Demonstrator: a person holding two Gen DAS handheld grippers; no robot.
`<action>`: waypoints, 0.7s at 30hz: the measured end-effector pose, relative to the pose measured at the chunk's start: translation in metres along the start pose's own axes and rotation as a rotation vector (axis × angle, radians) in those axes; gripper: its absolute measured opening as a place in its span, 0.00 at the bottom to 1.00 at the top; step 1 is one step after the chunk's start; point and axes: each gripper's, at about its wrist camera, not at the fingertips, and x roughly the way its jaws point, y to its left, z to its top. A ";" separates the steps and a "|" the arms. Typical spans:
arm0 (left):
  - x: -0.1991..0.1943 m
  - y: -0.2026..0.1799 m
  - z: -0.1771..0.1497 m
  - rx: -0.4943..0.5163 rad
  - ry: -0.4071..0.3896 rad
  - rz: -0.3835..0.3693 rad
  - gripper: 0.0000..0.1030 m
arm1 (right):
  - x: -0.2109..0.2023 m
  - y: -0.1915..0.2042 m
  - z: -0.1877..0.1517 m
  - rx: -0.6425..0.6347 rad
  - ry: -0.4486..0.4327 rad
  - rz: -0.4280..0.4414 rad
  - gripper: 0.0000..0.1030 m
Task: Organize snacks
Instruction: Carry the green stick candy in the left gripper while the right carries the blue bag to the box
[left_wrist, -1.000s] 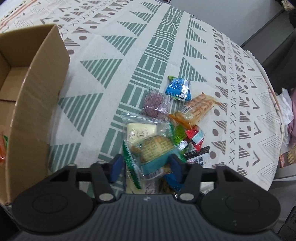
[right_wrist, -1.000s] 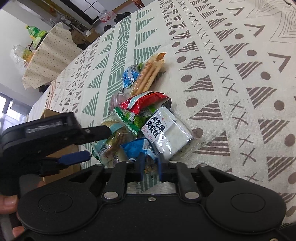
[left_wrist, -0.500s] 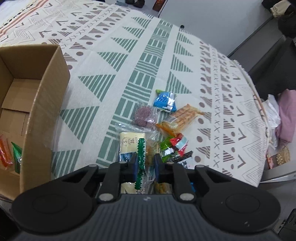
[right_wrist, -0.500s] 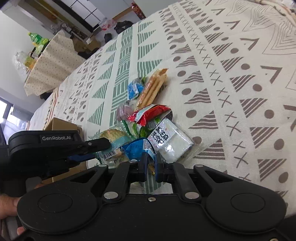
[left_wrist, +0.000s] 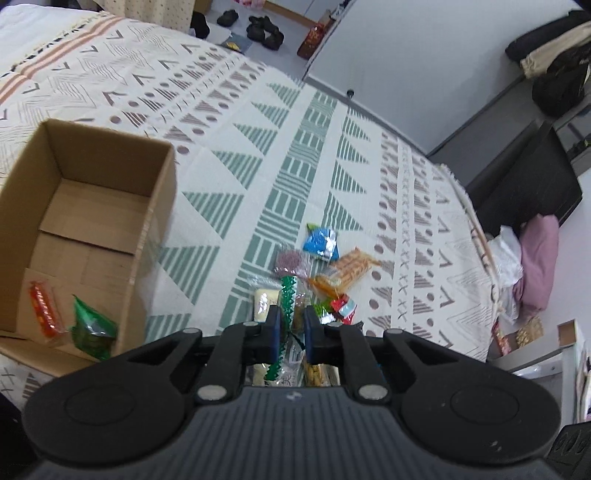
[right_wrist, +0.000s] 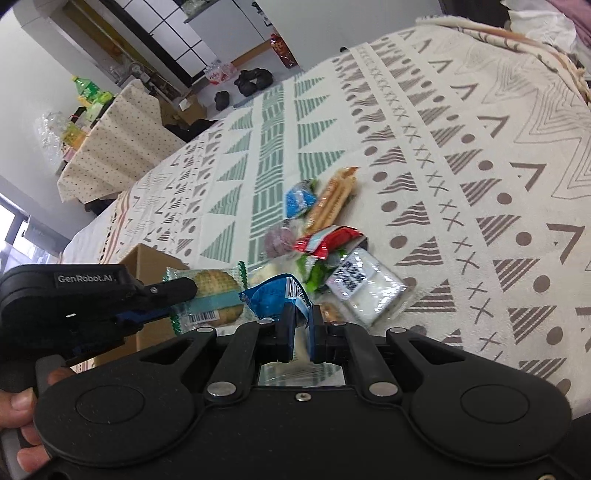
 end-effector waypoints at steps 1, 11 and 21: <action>-0.004 0.002 0.002 -0.004 -0.007 -0.002 0.11 | -0.002 0.004 -0.001 -0.006 -0.005 0.003 0.07; -0.051 0.027 0.014 -0.030 -0.085 -0.023 0.11 | -0.011 0.046 0.000 -0.070 -0.038 0.032 0.07; -0.084 0.060 0.030 -0.057 -0.140 -0.014 0.11 | -0.010 0.095 0.001 -0.144 -0.063 0.068 0.07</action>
